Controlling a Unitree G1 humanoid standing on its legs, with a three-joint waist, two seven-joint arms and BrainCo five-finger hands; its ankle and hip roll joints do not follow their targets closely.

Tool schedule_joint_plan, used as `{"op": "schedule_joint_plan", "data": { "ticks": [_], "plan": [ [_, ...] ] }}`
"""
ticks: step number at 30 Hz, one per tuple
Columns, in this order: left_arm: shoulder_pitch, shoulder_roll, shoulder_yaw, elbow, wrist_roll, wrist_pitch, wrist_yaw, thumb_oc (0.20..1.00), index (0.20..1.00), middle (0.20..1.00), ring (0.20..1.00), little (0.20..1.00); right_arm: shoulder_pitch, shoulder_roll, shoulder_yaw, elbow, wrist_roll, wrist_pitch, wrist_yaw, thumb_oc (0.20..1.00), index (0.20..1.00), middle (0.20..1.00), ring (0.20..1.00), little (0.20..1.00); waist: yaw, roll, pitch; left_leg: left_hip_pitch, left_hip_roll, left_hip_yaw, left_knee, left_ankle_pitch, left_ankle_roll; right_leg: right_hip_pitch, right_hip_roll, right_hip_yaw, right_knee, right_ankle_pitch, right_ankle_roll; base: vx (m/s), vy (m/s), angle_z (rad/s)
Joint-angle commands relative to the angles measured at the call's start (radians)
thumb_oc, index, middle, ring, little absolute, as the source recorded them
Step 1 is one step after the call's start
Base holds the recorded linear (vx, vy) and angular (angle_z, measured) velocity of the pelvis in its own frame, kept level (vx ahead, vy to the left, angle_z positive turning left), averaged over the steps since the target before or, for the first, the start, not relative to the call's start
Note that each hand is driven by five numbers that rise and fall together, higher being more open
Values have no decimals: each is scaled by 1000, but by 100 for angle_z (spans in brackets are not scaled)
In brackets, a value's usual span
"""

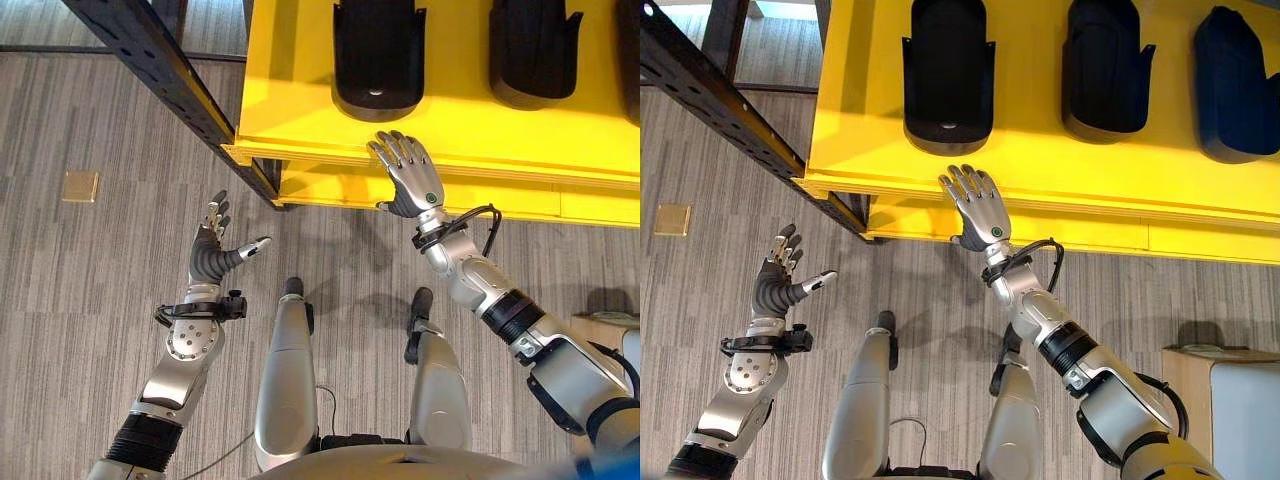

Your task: Move parts from the plastic box to the shelf.

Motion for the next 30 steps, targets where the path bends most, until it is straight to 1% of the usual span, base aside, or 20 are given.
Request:
{"op": "schedule_joint_plan", "data": {
  "ticks": [1, 10, 30],
  "plan": [
    [13, 1, -2, -30, 15, -62, -9, 1000, 1000, 1000, 1000, 1000, -71, 1, -52, 14, 33, -4, -27, 1000, 1000, 1000, 1000, 1000, 13, 14, -3, 9, -11, 54, -131, 77, 31, -27, -17, -2, 180, -99, -8, 0, 0, 0],
    [9, 1, 0, -20, 12, -63, -10, 1000, 1000, 1000, 1000, 1000, -93, 3, -57, 51, 49, -1, -27, 1000, 1000, 1000, 1000, 1000, 21, 14, 0, 1, -16, 48, -128, 77, 33, -29, -18, -5, 183, -102, -10, 1, 0, 0],
    [12, 12, -2, -15, -6, -73, -25, 1000, 1000, 1000, 1000, 1000, -192, -1, -57, 184, 94, 17, -43, 1000, 1000, 1000, 1000, 1000, 39, 27, 6, -11, -25, 46, -124, 76, 35, -35, -19, -11, 191, -106, -12, 0, 0, 0]
  ]
}}
